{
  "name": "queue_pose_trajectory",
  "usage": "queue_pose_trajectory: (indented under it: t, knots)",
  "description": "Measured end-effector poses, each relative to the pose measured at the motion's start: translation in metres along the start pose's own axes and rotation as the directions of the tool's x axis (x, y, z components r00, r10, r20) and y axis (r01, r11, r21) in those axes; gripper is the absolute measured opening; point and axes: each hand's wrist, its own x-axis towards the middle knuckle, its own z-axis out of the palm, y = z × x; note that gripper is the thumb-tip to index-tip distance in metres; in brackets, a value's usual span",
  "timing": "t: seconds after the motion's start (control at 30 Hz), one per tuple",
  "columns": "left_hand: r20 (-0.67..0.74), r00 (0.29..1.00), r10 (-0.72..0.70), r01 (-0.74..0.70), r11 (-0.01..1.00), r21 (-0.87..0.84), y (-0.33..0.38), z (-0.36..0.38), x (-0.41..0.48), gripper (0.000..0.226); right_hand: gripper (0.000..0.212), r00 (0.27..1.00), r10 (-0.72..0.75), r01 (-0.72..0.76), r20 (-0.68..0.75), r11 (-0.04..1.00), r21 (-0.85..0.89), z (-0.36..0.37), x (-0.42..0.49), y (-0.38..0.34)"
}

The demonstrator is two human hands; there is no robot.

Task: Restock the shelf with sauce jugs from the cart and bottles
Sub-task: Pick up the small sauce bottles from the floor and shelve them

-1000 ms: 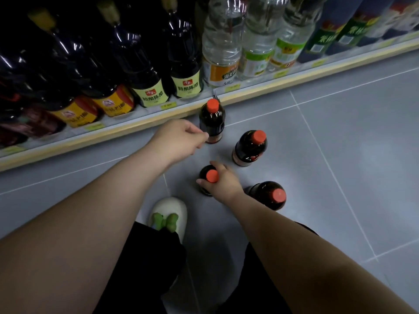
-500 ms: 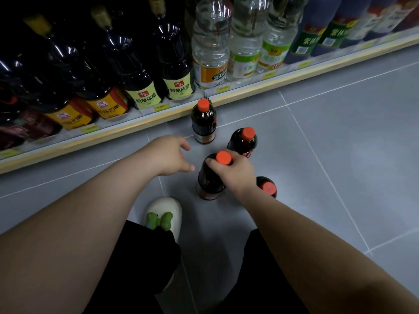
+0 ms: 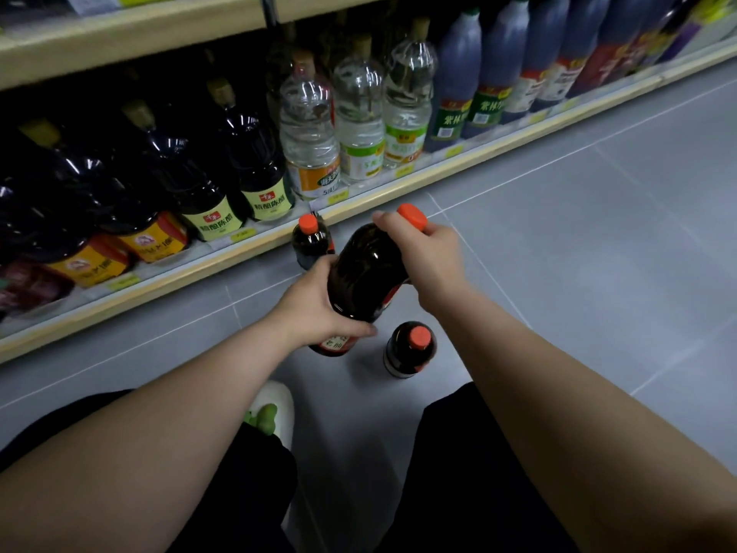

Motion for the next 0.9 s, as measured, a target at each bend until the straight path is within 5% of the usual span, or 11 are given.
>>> queue_pose_trajectory:
  t: [0.17, 0.27, 0.43, 0.57, 0.7, 0.8, 0.9]
  knots:
    - [-0.004, 0.999, 0.033, -0.033, 0.999, 0.007, 0.0, 0.01, 0.004, 0.099, 0.016, 0.991, 0.023, -0.032, 0.135, 0.998, 0.062, -0.016, -0.007, 0.012]
    - [0.005, 1.0, -0.005, 0.005, 1.0, -0.023, -0.001, 0.015, 0.01, 0.098, 0.04, 0.973, -0.015, -0.002, 0.231, 0.998, 0.07, -0.032, -0.008, 0.033]
    - [0.0, 0.997, -0.081, 0.08, 0.986, -0.147, -0.003, 0.022, 0.023, 0.073, 0.045, 0.975, 0.188, -0.183, -0.115, 0.982, 0.053, -0.049, -0.011, 0.078]
    - [0.015, 0.99, -0.139, 0.138, 0.953, -0.27, -0.003, 0.033, 0.034, 0.07, 0.067, 0.893, 0.423, -0.441, -0.153, 0.892, -0.104, -0.038, -0.016, 0.134]
    - [-0.011, 0.985, -0.173, 0.16, 0.932, -0.325, -0.004, 0.04, 0.042, 0.067, 0.083, 0.893, 0.407, -0.436, -0.193, 0.888, -0.146, -0.009, -0.01, 0.176]
    - [-0.026, 0.984, -0.176, 0.158, 0.932, -0.325, -0.007, 0.042, 0.047, 0.085, 0.107, 0.884, 0.404, -0.438, -0.234, 0.892, -0.112, 0.009, -0.002, 0.195]
    - [-0.017, 0.985, -0.17, 0.155, 0.93, -0.332, -0.006, 0.04, 0.046, 0.083, 0.108, 0.883, 0.348, -0.387, -0.315, 0.92, -0.067, 0.015, 0.006, 0.203]
